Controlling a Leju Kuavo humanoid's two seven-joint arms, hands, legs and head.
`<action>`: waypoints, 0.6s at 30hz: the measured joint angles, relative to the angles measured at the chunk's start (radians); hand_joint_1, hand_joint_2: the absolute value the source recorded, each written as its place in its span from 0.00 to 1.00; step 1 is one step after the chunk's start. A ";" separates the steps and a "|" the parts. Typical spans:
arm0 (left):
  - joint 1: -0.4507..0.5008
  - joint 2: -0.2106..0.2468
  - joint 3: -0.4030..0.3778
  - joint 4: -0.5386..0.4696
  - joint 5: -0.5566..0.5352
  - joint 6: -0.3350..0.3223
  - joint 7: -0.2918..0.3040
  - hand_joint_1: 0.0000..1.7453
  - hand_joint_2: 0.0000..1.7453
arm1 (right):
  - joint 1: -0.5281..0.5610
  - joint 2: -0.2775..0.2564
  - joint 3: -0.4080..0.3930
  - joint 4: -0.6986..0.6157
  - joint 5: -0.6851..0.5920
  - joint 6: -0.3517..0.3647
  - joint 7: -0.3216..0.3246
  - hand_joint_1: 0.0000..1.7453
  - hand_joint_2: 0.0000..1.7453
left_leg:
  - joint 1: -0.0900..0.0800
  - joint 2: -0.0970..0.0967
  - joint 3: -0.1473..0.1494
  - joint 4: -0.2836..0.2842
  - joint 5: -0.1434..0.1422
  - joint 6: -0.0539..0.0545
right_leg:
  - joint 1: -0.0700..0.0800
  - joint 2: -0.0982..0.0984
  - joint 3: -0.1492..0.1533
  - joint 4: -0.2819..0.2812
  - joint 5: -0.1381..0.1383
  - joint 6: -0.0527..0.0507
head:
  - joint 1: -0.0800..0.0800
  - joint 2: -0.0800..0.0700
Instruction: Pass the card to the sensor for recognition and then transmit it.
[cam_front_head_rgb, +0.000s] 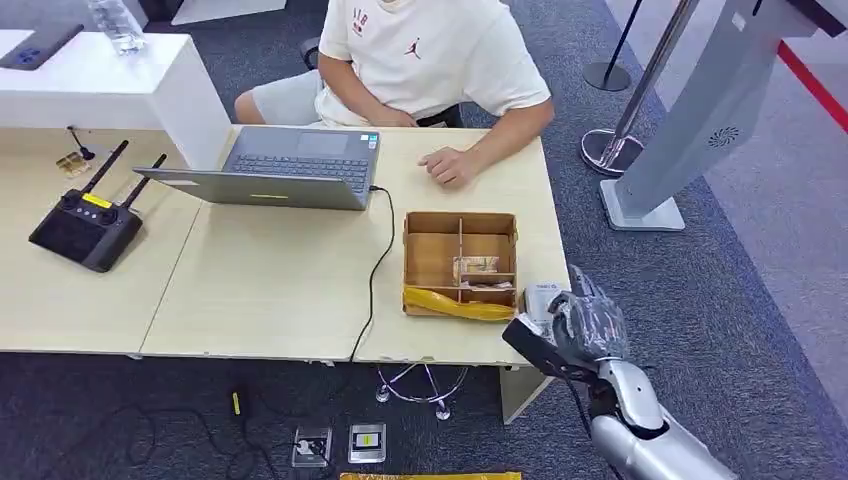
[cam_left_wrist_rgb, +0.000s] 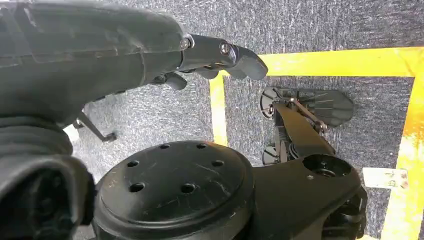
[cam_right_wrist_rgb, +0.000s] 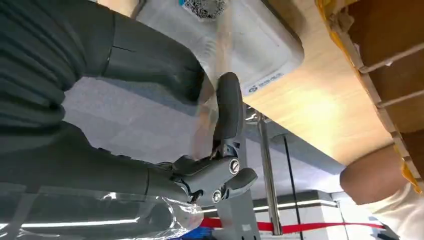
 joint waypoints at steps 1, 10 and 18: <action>0.000 0.000 -0.001 0.000 0.000 0.000 0.000 0.00 0.00 | 0.000 0.001 0.000 0.003 0.000 -0.001 0.000 0.96 1.00 | 0.000 0.000 0.000 0.000 0.000 0.000 | 0.000 0.000 0.000 0.000 0.000 0.000 | 0.000 0.000; 0.000 0.000 -0.003 0.000 0.000 0.000 0.000 0.00 0.00 | 0.010 0.010 0.000 0.019 -0.014 -0.017 0.004 0.96 1.00 | 0.000 0.000 0.001 0.000 0.000 0.000 | 0.000 0.000 0.000 0.000 0.000 0.000 | 0.000 0.000; 0.000 0.000 -0.013 0.001 0.000 0.000 0.001 0.00 0.00 | 0.017 0.019 0.000 0.033 -0.016 -0.035 -0.004 0.95 1.00 | 0.000 0.000 0.001 0.000 0.000 0.000 | 0.000 0.000 0.001 0.000 0.000 0.000 | 0.000 0.000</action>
